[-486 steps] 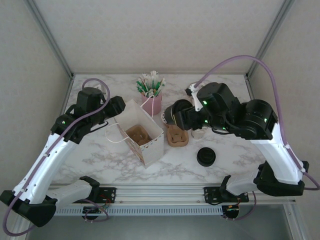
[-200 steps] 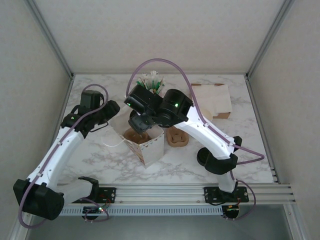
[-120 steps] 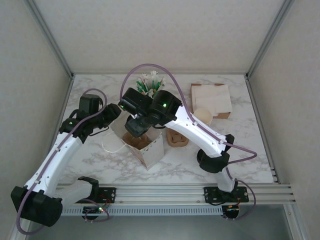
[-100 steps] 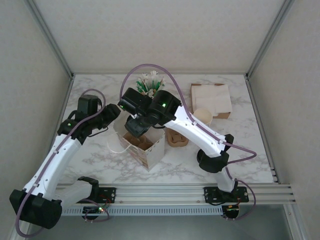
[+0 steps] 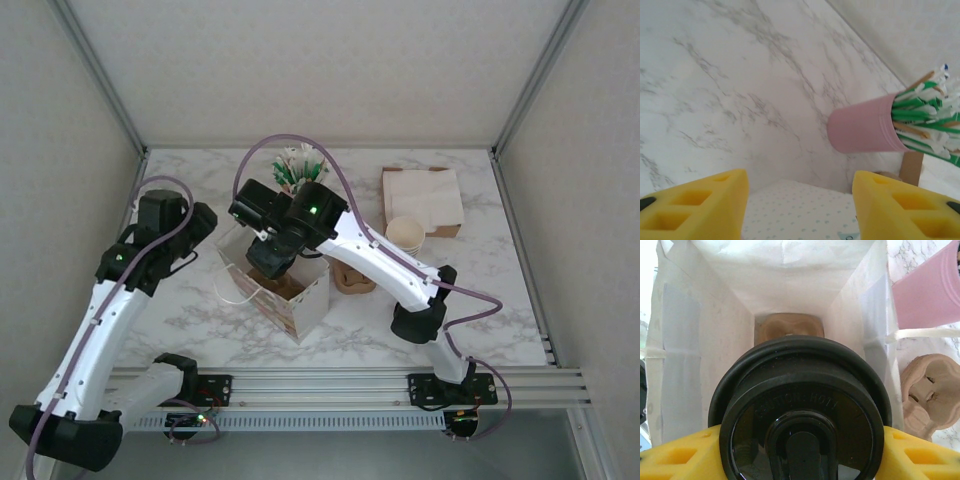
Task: Pack the takeout coffee
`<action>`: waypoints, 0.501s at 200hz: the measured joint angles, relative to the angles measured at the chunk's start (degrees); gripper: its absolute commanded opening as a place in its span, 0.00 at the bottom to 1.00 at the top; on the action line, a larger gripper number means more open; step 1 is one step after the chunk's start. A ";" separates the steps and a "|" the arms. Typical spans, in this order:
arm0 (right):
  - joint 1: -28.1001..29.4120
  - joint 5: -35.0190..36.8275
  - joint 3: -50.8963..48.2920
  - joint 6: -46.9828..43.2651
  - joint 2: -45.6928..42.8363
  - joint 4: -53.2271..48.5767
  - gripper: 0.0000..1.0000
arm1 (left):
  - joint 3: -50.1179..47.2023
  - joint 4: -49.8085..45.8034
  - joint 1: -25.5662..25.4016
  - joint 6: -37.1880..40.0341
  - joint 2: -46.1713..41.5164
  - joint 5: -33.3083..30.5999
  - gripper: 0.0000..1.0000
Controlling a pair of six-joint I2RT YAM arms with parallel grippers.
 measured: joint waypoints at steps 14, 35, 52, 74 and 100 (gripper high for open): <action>0.00 -0.42 -0.07 -0.02 0.11 0.00 0.58 | -0.33 0.22 1.25 -0.09 -0.09 -0.42 0.51; 0.00 -0.94 -0.11 -0.07 0.11 0.00 0.58 | -2.58 1.01 3.41 -0.42 0.44 -0.24 0.50; 0.00 -1.29 -0.11 -0.24 0.22 0.00 0.58 | -5.73 2.12 5.51 -0.83 1.44 0.55 0.48; 0.00 -1.33 -0.11 -0.42 0.70 0.02 0.58 | -9.66 3.63 6.86 -1.18 3.19 2.38 0.48; 0.00 -1.49 -0.11 -0.48 1.38 0.02 0.58 | -12.44 5.92 6.86 -1.66 5.07 5.92 0.48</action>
